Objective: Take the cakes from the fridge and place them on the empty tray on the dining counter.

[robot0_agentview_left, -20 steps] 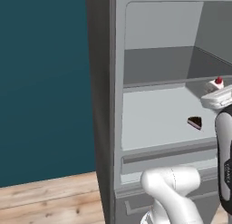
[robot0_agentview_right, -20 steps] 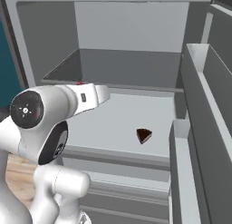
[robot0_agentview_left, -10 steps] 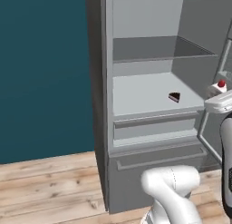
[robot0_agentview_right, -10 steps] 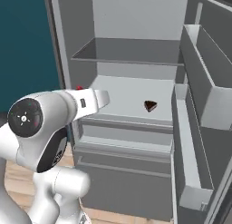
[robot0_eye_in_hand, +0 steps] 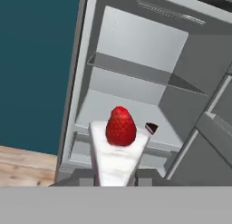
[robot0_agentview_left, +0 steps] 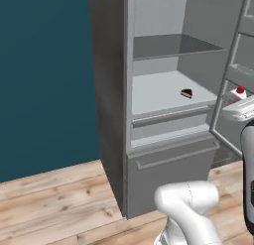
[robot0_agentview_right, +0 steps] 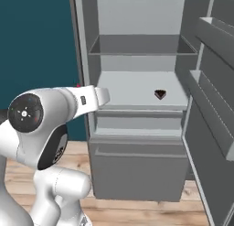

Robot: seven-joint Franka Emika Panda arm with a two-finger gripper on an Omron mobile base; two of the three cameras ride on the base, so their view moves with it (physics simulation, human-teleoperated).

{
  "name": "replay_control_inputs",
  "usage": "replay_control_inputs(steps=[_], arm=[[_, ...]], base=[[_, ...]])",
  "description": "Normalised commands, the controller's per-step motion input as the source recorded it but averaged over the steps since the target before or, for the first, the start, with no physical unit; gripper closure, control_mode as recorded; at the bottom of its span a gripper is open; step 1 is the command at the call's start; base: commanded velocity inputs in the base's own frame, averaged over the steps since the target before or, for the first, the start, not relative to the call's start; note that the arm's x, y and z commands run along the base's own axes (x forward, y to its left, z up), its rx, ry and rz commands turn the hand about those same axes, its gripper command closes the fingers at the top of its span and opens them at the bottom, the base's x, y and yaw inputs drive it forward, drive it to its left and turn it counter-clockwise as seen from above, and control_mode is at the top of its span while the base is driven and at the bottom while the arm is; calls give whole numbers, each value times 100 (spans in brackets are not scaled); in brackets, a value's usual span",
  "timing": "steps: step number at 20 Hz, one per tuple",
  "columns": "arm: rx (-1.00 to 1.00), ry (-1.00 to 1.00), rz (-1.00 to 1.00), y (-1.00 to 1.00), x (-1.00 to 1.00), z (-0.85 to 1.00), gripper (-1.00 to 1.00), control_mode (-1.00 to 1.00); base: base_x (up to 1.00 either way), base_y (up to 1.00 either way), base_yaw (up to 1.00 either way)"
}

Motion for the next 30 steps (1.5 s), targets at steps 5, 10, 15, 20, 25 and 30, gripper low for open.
replay_control_inputs(steps=[5, 10, 15, 20, 25, 30], arm=[[0, 0, 0, 0, 0, 0, 100, 100], [0, 0, 0, 0, 0, 0, 100, 100], [0, 0, 0, 0, 0, 0, 100, 100], [0, 0, 0, 0, 0, 0, 100, 100], [0, 0, 0, 0, 0, 0, 100, 100], [0, 0, 0, 0, 0, 0, 100, 100]], base=[[-15, 25, -66], [-39, 22, -75], [-67, 14, -70], [-96, 18, -65], [-99, 21, -64], [-80, 31, -66]])
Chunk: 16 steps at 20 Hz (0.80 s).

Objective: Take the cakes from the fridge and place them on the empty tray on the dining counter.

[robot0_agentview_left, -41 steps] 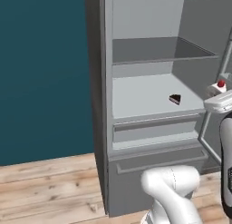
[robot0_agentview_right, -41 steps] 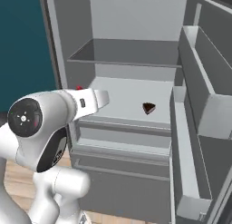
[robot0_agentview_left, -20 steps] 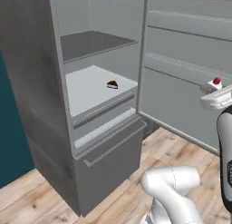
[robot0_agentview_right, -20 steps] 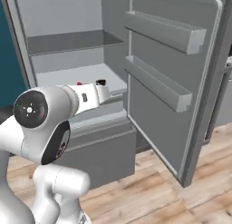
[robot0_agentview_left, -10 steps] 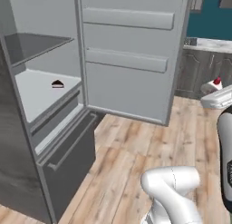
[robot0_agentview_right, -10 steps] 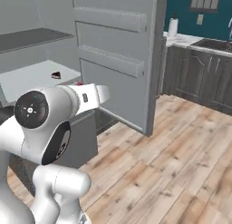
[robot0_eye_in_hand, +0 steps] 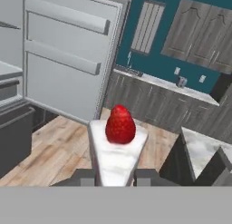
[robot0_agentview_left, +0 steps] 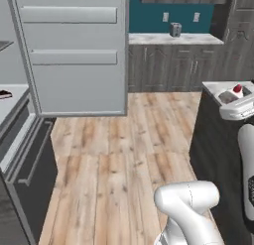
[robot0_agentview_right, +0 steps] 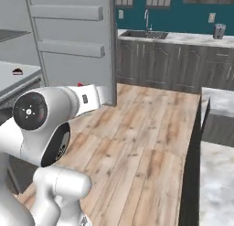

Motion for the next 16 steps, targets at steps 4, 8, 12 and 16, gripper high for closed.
replay_control_inputs(steps=[4, 8, 12, 16], arm=[[0, 0, 0, 0, 0, 0, 100, 100], [0, 0, 0, 0, 0, 0, 100, 100], [0, 0, 0, 0, 0, 0, 100, 100], [0, 0, 0, 0, 0, 0, 100, 100]], base=[[-69, 39, -65], [-67, 40, -63], [-42, 50, -59], [-6, 59, -52]])
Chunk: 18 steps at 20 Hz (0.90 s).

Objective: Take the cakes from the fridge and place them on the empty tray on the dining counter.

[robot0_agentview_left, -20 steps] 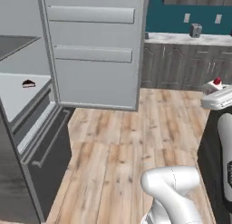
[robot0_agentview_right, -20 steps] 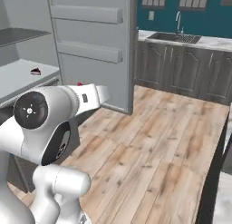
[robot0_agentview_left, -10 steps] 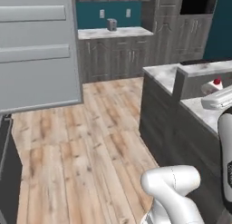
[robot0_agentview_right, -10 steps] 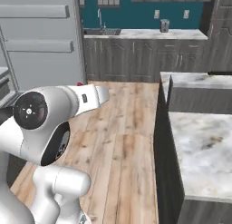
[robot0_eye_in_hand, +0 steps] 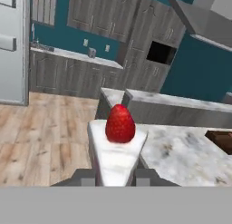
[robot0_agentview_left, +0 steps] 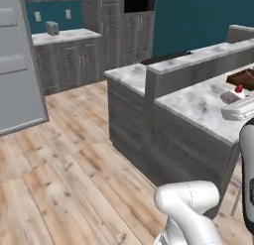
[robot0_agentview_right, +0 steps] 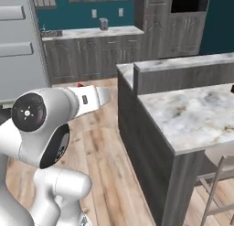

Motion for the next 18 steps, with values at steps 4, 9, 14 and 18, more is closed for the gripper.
replay_control_inputs(steps=[4, 9, 14, 18], arm=[[0, 0, 0, 0, 0, 0, 100, 100], [0, 0, 0, 0, 0, 0, 100, 100], [0, 0, 0, 0, 0, 0, 100, 100], [0, 0, 0, 0, 0, 0, 100, 100]], base=[[0, 62, -47], [-2, -9, -38], [12, -80, -14], [35, -100, -1]])
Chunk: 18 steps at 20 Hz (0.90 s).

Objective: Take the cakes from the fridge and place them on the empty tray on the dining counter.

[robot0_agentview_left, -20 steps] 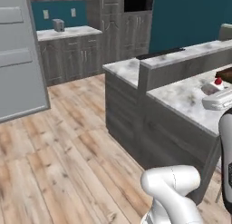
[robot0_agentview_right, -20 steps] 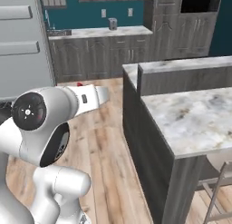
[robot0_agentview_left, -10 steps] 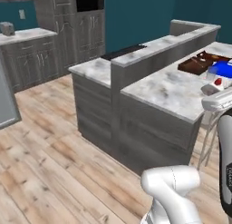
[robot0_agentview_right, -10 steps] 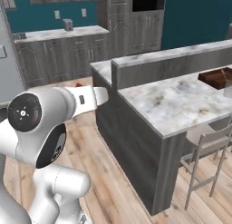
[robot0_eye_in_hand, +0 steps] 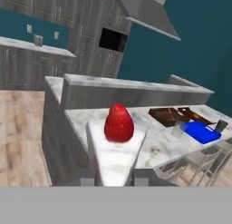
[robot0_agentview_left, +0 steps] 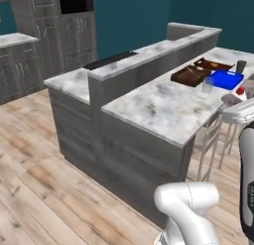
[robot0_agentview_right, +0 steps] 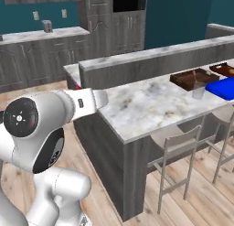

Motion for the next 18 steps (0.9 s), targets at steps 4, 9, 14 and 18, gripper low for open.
replay_control_inputs(steps=[4, 9, 14, 18], arm=[[0, 0, 0, 0, 0, 0, 100, 100], [0, 0, 0, 0, 0, 0, 100, 100], [0, 0, 0, 0, 0, 0, 100, 100], [0, 0, 0, 0, 0, 0, 100, 100]], base=[[16, -100, 0], [0, -100, 15], [2, -100, 33], [5, -100, 35]])
